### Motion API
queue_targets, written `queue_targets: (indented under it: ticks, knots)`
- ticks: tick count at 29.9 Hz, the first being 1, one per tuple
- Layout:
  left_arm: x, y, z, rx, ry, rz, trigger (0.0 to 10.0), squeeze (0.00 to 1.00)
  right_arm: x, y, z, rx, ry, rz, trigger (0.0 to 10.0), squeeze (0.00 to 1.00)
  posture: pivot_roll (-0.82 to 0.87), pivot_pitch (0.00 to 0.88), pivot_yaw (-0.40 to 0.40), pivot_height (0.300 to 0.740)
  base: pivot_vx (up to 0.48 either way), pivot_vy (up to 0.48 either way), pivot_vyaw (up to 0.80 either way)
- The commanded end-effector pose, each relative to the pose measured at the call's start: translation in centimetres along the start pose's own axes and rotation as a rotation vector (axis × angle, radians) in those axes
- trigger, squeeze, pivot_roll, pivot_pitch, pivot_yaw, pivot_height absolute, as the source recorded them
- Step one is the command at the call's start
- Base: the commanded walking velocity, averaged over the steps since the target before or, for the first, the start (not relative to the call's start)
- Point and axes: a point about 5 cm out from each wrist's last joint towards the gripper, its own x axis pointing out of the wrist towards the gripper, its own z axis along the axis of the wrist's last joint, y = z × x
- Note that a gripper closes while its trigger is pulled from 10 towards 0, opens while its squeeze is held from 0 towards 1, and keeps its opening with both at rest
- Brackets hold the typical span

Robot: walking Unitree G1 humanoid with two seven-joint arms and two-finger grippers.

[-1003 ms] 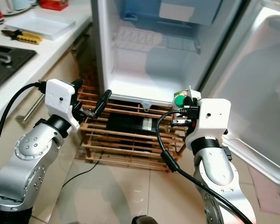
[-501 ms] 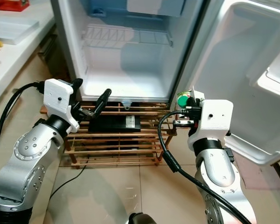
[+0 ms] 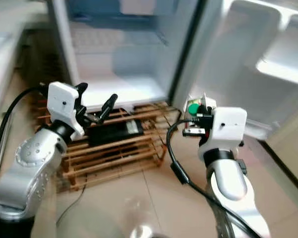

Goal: Restocking fridge

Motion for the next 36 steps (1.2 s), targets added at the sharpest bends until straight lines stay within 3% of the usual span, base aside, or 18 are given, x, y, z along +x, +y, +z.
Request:
queue_targets:
  ticks: [1,10,17,22,30,34,36]
  knots:
    - [-0.3,0.2,-0.1,-0.008,-0.003,0.005,10.0,0.0,-0.2,0.0,0.0,-0.01,0.002,-0.002,10.0,0.0,-0.03,0.042,-0.049,0.74,0.0,0.0,-0.8]
    - [-0.2,0.1,0.2,0.056,-0.032,-0.005,10.0,0.0,0.2,0.0,-0.1,-0.056,-0.007,0.012,10.0,0.0,-0.02,0.027,-0.059,0.74,0.0,0.0,-0.15]
    - [-0.3,0.4,0.1,-0.007,-0.031,0.029,10.0,0.0,0.6,0.1,-0.1,-0.058,-0.013,0.018,10.0,0.0,-0.02,0.021,-0.059,0.74,0.0,0.0,0.0]
    - [-0.2,0.3,0.4,0.063,-0.052,-0.016,10.0,0.0,1.0,0.1,-0.4,-0.026,0.014,0.018,10.0,0.0,-0.01,0.023,-0.058,0.74,0.0,0.0,-0.48]
    - [-0.2,0.4,0.4,0.036,-0.053,-0.008,10.0,0.0,1.4,0.3,0.0,-0.029,-0.017,0.033,10.0,0.0,-0.01,0.026,-0.056,0.74,0.414,0.0,-0.71]
    - [-0.3,0.5,0.2,0.034,-0.047,-0.004,10.0,0.0,1.8,0.9,0.6,-0.052,-0.055,0.109,10.0,0.0,-0.01,0.028,-0.057,0.74,0.423,0.0,0.0]
    - [-0.5,0.6,0.1,0.038,-0.043,-0.003,10.0,0.0,2.1,1.1,1.0,-0.009,-0.079,0.146,10.0,0.0,-0.01,0.031,-0.059,0.74,0.426,0.0,0.0]
